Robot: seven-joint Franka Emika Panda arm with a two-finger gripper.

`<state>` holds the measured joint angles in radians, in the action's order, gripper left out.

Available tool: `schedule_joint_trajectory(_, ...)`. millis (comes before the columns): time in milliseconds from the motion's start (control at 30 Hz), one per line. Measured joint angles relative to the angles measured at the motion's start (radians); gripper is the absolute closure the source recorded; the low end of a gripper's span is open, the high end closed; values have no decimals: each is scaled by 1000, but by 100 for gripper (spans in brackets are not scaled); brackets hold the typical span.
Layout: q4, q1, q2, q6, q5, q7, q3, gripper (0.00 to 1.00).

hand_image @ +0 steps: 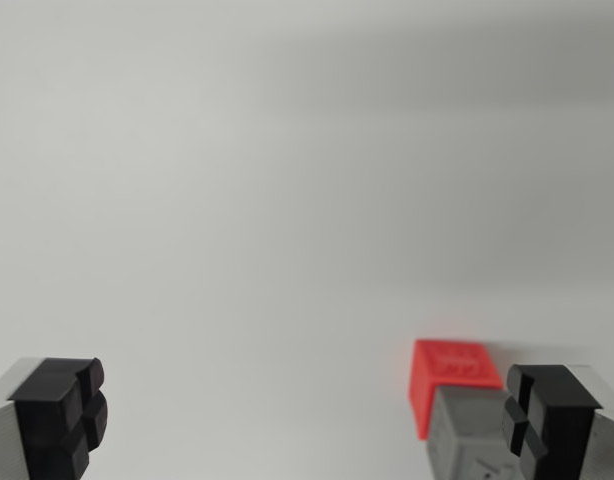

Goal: Destack cube

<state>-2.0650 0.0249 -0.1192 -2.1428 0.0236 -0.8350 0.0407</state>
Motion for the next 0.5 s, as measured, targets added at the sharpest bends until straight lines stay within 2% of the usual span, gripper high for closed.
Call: schedule_joint_trajectory(500, -130, 7, 56, -80, -2, 23, 21, 0)
